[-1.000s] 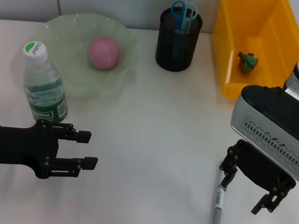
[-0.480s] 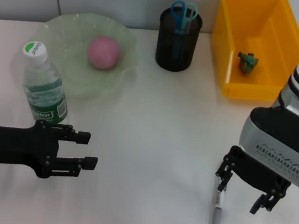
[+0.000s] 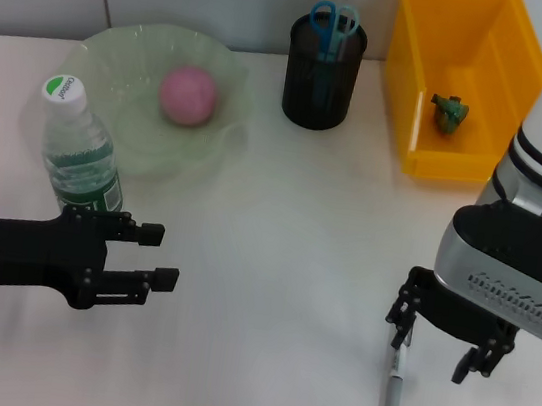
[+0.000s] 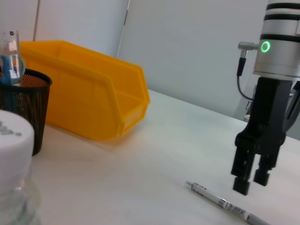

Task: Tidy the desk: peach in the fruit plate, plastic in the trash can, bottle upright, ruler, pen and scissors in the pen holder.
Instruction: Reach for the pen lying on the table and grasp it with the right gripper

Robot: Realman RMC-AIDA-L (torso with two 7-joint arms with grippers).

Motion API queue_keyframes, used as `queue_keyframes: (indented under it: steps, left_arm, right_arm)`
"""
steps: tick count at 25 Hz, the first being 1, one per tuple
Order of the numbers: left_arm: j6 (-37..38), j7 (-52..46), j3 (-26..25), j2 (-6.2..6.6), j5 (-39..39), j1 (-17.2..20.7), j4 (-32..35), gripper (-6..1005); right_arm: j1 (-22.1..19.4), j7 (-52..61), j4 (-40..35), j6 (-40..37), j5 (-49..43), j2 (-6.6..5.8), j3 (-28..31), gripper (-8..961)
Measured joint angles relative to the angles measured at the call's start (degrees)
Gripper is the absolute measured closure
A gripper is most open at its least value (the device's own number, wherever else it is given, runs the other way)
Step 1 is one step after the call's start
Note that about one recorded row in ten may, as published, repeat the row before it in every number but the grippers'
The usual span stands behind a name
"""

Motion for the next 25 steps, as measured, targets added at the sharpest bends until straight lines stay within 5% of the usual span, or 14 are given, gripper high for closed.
queue_keyframes:
  steps: [25]
  left_arm:
    - [1.08, 0.77, 1.07, 0.00, -1.41, 1.70, 0.07, 362]
  right_arm:
    - [0.09, -1.90, 2.56, 7.49, 1.71, 0.50, -6.82, 407]
